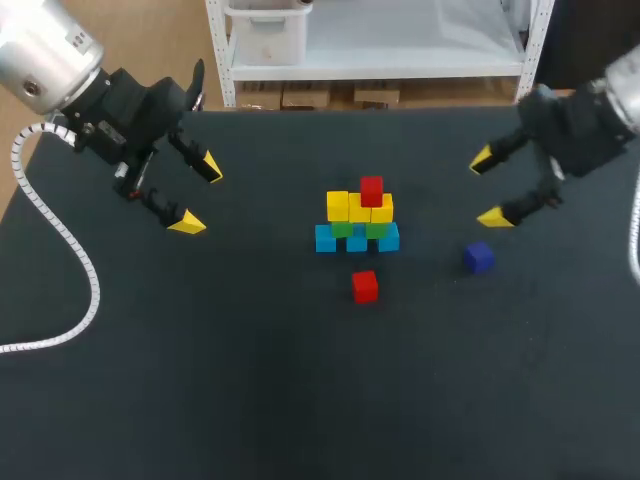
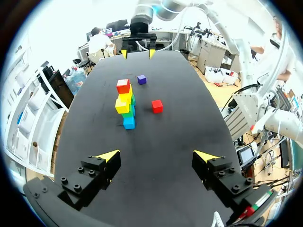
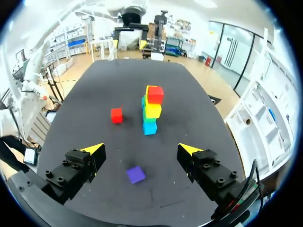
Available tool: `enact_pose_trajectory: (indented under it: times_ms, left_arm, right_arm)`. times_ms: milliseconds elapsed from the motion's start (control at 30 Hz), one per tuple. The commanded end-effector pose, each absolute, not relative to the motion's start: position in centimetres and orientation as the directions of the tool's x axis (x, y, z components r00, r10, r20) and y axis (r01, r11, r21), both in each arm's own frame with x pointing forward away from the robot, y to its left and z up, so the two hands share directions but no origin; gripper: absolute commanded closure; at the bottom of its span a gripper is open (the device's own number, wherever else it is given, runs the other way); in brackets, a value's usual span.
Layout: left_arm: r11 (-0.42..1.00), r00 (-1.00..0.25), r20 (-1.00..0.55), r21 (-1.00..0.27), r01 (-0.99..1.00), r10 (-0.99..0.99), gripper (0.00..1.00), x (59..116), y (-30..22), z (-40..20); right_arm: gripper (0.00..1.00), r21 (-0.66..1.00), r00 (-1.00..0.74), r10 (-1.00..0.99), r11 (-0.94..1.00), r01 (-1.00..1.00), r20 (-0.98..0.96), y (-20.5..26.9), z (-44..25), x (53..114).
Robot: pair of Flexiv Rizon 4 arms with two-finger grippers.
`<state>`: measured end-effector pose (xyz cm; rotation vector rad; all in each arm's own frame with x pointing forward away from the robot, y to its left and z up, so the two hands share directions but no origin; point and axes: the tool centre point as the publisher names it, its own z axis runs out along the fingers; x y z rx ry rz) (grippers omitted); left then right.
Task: Place the blue cubes, place green cubes on the blue cubes, place the yellow cubes on the green cubes, then place the red cubes on the yellow cubes, and place purple cube on the red cubes.
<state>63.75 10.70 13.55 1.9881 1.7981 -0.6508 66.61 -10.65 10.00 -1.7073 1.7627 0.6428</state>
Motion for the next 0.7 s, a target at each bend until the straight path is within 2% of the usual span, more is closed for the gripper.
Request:
enact_pose_trajectory:
  times_ms: [33,267,700]
  left_arm:
    - [-0.112,0.076,-0.571,-0.028,0.993,0.817,0.00,63.9,10.7,13.5]
    - [-0.112,0.076,-0.571,-0.028,0.993,0.817,0.00,63.9,10.7,13.5]
    - [-0.112,0.076,-0.571,-0.028,0.993,0.817,0.00,63.9,10.7,13.5]
  right_arm:
    - [0.00,-0.056,0.019,-0.530,0.054,-0.997,-0.848,-13.8,9.6,65.2]
    - [0.00,-0.039,0.010,-0.532,0.044,-0.998,-0.847,-16.8,8.7,64.3]
    - [0.00,-0.058,0.044,-0.562,0.008,-0.998,-0.826,-18.8,8.6,64.9]
